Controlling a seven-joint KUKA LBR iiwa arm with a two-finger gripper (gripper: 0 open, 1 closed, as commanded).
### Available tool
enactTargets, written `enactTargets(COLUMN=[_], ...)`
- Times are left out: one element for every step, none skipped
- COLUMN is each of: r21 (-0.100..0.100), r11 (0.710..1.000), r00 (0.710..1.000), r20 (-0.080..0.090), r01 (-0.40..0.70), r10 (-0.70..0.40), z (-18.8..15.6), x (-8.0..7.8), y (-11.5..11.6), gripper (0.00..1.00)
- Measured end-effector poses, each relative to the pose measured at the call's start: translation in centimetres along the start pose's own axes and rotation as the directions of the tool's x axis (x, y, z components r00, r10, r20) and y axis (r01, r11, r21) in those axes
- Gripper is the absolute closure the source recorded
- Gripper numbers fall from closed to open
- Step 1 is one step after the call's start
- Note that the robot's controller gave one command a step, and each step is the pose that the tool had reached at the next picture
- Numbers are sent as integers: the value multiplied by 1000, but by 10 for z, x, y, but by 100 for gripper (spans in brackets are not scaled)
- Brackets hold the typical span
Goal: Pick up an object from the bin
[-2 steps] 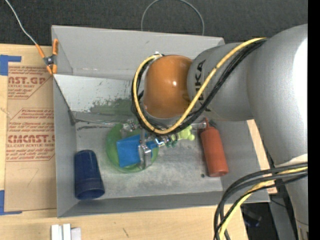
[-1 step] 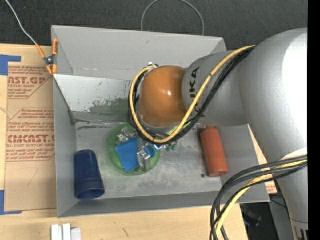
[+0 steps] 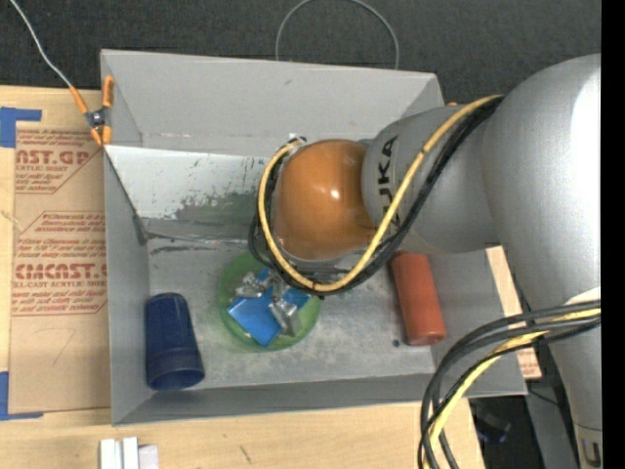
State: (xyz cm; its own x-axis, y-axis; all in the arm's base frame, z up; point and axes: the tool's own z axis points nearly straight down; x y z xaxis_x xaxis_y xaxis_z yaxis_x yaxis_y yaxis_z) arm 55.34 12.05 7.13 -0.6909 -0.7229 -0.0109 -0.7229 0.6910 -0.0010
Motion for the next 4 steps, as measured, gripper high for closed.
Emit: enactTargets(r21=[0, -1, -1, -1], r11=[1000, 1000, 1000, 1000], r00=[1000, 1000, 1000, 1000], r20=[0, 0, 0, 0], r01=[0, 0, 0, 0], r10=[0, 0, 0, 0], z=[0, 0, 0, 0], x=[0, 0, 0, 0], y=[0, 0, 0, 0], gripper=[100, 100, 100, 100])
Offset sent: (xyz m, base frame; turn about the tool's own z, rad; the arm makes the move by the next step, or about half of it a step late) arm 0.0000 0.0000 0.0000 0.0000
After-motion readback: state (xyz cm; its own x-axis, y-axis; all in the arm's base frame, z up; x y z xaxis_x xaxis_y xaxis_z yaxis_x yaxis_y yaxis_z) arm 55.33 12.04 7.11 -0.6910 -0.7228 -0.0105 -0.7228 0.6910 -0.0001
